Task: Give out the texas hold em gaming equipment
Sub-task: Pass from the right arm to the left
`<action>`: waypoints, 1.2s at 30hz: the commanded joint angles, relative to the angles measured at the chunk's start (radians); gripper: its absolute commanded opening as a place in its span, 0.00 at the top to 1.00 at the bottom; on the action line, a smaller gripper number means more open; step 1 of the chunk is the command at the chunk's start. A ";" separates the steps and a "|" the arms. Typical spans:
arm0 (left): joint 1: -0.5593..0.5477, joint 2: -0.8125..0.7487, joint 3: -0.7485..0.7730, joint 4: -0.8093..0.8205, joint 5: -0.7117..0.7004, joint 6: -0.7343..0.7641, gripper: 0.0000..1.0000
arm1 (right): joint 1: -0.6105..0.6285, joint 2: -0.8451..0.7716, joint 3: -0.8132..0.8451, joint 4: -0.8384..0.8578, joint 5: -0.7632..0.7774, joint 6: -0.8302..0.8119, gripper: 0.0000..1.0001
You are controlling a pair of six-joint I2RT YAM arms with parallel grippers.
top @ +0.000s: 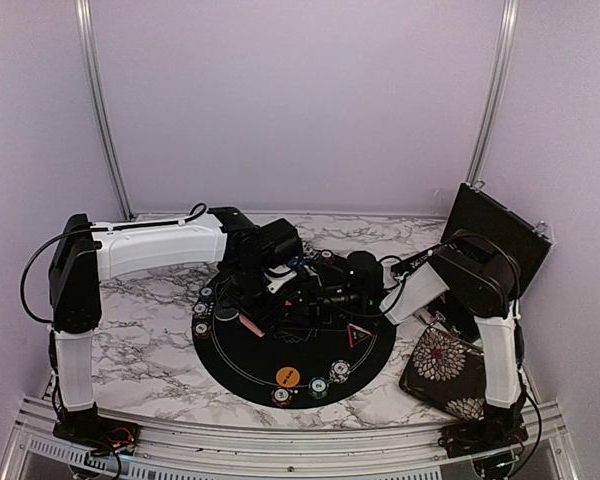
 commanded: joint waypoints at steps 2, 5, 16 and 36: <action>-0.003 -0.033 -0.004 0.021 0.002 -0.007 0.39 | 0.010 -0.067 0.019 -0.017 0.003 -0.062 0.91; 0.005 -0.039 -0.009 0.027 0.002 -0.011 0.35 | 0.010 -0.074 0.025 -0.036 0.005 -0.078 0.91; 0.030 -0.067 -0.028 0.045 0.057 -0.011 0.26 | 0.012 -0.084 0.034 -0.056 0.005 -0.105 0.94; 0.019 -0.064 -0.036 0.042 0.033 0.026 0.29 | 0.012 -0.081 0.051 -0.091 0.011 -0.101 0.94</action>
